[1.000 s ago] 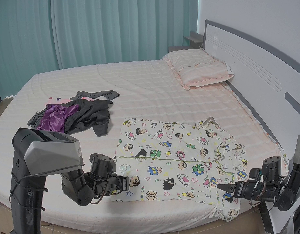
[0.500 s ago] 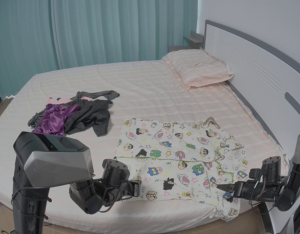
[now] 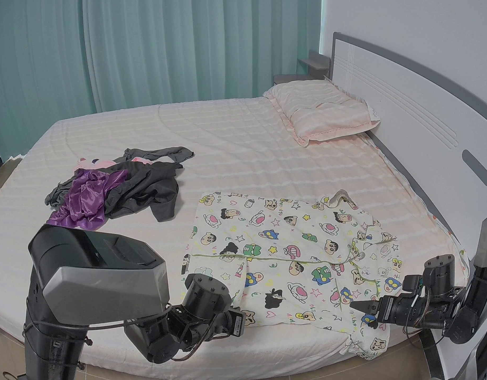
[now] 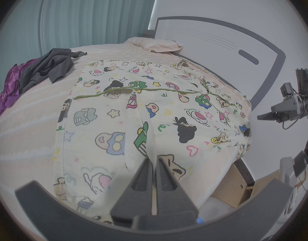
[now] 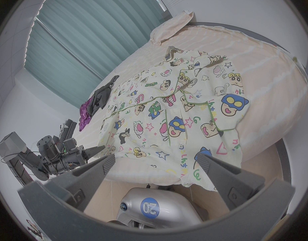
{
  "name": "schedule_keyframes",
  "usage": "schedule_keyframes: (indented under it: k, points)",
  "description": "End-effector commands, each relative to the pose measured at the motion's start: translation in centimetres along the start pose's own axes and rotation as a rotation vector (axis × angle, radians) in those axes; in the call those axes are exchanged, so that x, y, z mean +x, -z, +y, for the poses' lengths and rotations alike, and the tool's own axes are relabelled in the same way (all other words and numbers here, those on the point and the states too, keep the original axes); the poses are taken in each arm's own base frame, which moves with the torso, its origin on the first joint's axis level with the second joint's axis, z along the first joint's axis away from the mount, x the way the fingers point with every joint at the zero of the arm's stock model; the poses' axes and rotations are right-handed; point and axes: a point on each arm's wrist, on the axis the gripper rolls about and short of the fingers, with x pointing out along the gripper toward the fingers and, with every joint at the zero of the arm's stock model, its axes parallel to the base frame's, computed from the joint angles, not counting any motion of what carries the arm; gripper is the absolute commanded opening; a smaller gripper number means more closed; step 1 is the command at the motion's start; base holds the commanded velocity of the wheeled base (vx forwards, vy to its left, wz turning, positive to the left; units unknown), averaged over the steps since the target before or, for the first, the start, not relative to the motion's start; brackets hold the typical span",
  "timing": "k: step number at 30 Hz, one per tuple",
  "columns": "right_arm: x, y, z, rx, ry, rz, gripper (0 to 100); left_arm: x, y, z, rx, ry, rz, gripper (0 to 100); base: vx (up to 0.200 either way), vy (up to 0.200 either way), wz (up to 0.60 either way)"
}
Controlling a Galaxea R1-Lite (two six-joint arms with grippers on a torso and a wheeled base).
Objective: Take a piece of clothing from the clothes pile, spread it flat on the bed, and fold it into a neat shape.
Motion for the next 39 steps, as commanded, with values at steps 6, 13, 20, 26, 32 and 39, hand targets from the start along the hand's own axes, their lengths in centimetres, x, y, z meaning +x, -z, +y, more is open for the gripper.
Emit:
schedule_keyframes:
  k: [6, 13, 20, 26, 32, 39]
  points:
    - [-0.2, 0.4, -0.2, 0.003, 0.009, 0.016, 100, -0.3, 0.9, -0.2, 0.012, 0.003, 0.032, 0, 0.0, 0.0, 0.0]
    - [-0.2, 0.4, -0.2, 0.003, 0.009, 0.016, 100, -0.7, 1.3, -1.1, 0.026, 0.028, 0.038, 0, 0.0, 0.0, 0.0]
    - [-0.2, 0.4, -0.2, 0.003, 0.009, 0.016, 100, -0.7, 1.3, -1.4, 0.031, 0.037, 0.027, 100, 0.0, 0.0, 0.0]
    - [-0.2, 0.4, -0.2, 0.004, 0.009, 0.017, 100, -0.9, 1.1, -1.5, 0.025, 0.034, 0.017, 100, 0.0, 0.0, 0.0]
    - [-0.2, 0.4, -0.2, 0.004, 0.011, 0.017, 100, -2.6, -0.4, -2.4, -0.096, 0.065, -0.077, 100, 0.0, 0.0, 0.0]
    - [-0.2, 0.3, -0.2, 0.004, 0.01, 0.013, 100, -3.6, -1.1, -2.9, -0.159, 0.105, -0.109, 100, 0.0, 0.0, 0.0]
